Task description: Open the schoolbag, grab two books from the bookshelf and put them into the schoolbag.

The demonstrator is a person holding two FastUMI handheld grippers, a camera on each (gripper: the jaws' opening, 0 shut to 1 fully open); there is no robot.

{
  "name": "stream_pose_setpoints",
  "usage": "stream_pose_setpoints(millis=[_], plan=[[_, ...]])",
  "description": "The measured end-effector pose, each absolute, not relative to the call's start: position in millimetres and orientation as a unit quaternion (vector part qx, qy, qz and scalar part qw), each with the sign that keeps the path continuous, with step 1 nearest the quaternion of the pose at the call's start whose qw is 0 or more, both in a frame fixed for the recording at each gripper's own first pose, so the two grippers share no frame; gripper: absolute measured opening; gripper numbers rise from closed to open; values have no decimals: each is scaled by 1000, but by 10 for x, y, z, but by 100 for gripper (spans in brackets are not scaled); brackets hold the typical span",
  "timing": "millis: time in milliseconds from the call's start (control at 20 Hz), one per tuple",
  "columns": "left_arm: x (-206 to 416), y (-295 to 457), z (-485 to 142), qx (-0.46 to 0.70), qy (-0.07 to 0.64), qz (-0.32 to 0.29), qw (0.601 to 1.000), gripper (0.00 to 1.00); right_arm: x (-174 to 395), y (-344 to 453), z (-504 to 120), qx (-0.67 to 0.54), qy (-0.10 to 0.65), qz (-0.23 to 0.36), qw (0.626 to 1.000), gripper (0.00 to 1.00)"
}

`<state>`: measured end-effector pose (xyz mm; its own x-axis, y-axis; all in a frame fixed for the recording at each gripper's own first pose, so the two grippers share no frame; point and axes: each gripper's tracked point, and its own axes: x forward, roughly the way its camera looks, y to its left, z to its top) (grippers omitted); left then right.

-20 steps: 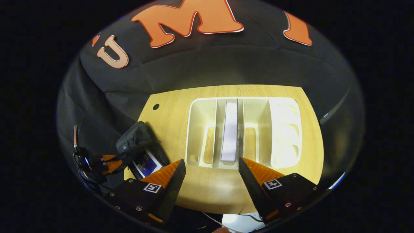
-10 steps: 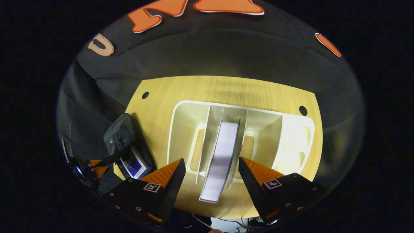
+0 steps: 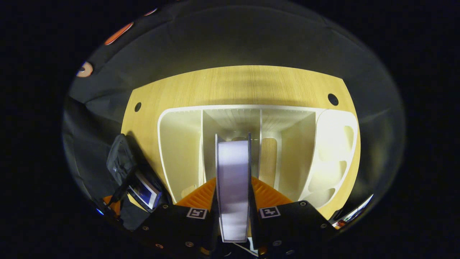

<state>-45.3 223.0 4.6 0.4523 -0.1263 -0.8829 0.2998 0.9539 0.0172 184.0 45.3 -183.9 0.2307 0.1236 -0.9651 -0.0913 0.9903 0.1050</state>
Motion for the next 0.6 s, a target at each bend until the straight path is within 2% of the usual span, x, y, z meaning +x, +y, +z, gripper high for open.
stream_pose_setpoints(millis=[250, 300, 350, 600], plan=[[-455, 2225, 37, 88, 509, -131, 846, 5, 1582, 336, -1550, 12, 597, 73, 799, 35], [-452, 2235, 37, 90, 508, -135, 846, 5, 1515, 317, -1474, 18, 590, 70, 804, 43], [-472, 2231, 39, 92, 508, -143, 844, 5, 1432, 310, -1387, 27, 583, 67, 810, 35], [-467, 2291, 33, 115, 501, -197, 835, 5, 878, 202, -908, 68, 540, 36, 838, 34]])
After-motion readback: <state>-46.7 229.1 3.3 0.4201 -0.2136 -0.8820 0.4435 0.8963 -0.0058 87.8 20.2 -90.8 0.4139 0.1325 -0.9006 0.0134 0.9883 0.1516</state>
